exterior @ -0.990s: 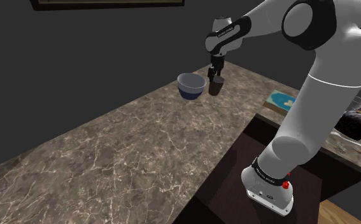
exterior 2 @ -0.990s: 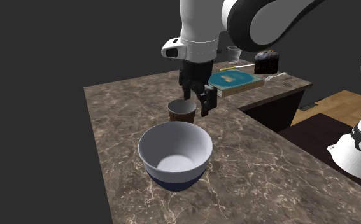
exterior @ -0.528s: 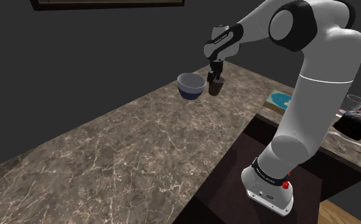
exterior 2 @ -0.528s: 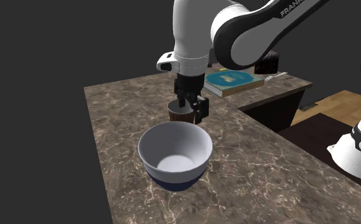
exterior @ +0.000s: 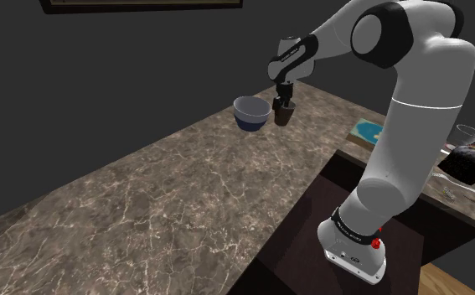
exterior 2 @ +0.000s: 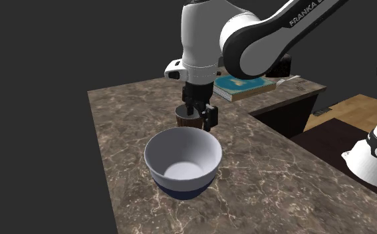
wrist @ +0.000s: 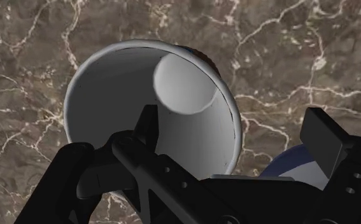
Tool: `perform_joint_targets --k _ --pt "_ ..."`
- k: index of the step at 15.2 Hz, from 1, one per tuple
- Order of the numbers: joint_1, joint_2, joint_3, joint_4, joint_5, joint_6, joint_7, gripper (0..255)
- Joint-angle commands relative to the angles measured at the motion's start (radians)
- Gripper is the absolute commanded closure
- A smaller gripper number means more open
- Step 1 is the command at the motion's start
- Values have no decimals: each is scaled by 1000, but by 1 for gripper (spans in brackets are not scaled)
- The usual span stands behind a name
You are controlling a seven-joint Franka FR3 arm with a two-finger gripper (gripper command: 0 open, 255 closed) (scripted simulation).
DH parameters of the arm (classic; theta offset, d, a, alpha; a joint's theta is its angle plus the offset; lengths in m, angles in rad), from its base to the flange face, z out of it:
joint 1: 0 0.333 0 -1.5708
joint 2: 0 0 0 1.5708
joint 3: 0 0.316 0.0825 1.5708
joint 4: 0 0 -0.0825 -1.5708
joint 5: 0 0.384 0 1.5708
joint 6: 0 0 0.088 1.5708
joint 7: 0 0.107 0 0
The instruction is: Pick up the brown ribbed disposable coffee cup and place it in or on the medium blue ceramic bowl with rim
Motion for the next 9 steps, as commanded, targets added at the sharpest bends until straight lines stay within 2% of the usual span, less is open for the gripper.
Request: perform_joint_targets --k 1,2,9 --pt "0 0 0 0 0 0 0 0" --pt "0 0 0 0 0 0 0 255" --pt "0 -1 0 0 0 0 0 255"
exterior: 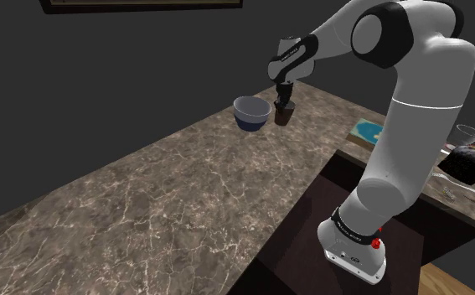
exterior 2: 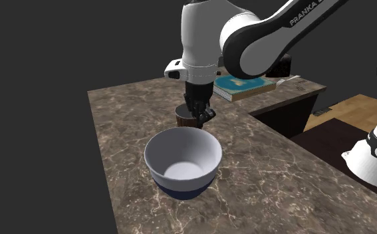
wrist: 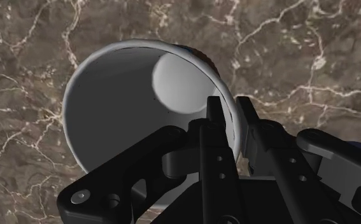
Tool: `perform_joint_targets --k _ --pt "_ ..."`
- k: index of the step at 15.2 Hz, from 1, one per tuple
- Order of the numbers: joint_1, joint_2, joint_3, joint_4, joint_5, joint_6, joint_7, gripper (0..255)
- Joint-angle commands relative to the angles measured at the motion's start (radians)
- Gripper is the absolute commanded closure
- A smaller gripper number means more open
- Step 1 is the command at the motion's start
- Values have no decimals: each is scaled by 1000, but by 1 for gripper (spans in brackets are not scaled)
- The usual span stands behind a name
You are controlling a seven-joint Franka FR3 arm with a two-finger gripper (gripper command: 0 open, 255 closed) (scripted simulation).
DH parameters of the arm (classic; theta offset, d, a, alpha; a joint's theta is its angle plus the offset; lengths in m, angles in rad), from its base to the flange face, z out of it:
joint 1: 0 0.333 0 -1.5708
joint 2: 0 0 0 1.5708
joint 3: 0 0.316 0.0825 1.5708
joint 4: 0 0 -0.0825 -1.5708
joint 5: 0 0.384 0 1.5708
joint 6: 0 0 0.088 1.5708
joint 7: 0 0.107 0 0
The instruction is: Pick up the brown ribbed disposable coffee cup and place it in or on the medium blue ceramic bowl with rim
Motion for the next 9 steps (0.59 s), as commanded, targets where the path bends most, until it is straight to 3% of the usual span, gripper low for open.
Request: perform_joint_targets --k 1,9 --pt "0 1 0 0 0 0 0 255" --pt "8 -54 -7 30 -17 -82 1 255"
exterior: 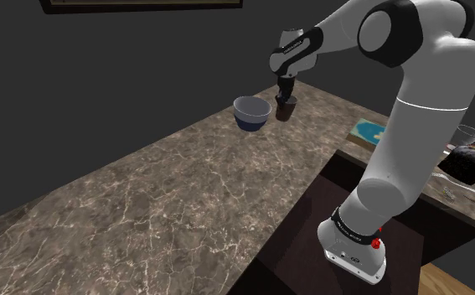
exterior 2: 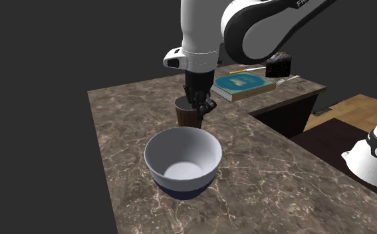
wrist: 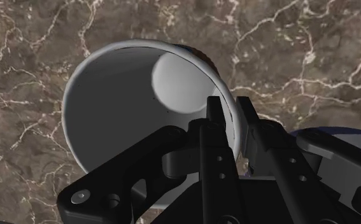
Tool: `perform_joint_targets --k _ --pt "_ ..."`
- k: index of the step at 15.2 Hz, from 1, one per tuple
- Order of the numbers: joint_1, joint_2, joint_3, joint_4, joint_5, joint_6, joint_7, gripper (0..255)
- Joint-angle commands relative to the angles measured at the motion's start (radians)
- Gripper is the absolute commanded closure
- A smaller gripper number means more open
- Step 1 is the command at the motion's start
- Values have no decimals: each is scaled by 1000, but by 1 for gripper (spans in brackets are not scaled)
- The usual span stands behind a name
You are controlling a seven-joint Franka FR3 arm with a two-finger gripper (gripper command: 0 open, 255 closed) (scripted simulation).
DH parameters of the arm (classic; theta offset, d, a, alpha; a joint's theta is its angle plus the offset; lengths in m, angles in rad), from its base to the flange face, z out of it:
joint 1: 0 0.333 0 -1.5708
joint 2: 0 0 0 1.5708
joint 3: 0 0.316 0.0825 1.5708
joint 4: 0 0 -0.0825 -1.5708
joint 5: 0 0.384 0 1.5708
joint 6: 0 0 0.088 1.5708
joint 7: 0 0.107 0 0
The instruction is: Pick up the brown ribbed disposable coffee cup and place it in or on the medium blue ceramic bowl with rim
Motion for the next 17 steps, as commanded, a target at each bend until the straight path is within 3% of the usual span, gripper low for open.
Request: perform_joint_targets --k 1,17 --pt "2 -18 -2 10 -6 -27 0 255" --pt "14 -108 -7 123 -30 -225 -7 255"
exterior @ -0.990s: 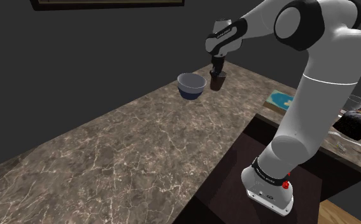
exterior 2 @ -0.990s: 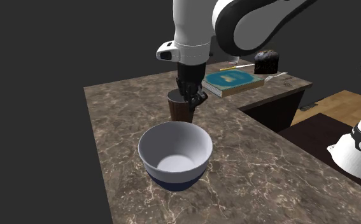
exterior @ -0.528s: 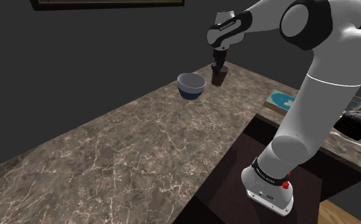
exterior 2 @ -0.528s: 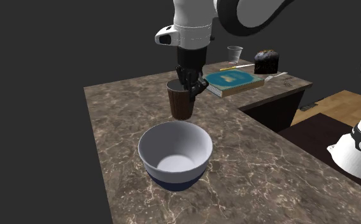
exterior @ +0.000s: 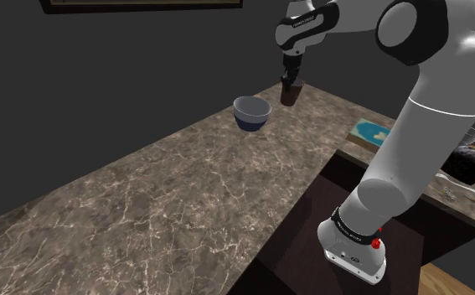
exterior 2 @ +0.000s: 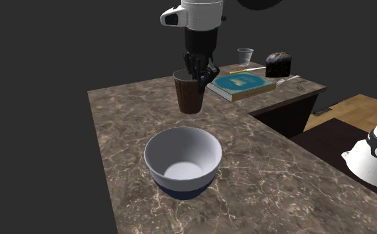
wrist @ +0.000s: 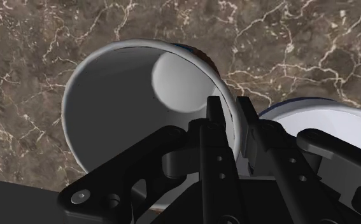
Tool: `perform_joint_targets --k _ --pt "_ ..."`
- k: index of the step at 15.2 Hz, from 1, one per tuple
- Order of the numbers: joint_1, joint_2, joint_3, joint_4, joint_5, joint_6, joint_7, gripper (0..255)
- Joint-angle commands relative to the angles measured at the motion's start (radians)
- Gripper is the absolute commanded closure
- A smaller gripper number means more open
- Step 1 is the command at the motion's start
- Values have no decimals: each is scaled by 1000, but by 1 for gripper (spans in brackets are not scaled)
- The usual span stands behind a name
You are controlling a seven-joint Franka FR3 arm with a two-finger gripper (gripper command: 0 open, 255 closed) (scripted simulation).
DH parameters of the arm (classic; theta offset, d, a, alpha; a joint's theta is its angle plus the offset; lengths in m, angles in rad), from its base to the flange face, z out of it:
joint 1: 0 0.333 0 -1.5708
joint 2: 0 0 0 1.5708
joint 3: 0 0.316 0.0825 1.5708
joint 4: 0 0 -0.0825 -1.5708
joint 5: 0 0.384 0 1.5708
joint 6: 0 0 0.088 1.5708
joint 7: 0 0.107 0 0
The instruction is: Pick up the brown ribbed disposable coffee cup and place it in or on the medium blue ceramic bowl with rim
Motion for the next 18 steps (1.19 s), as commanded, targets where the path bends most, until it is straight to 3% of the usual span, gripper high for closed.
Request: perform_joint_targets --k 1,12,18 --pt "2 -9 0 16 -2 -24 0 255" --pt "5 -37 0 121 -7 -155 -13 255" --pt "75 -7 58 204 2 -229 104 255"
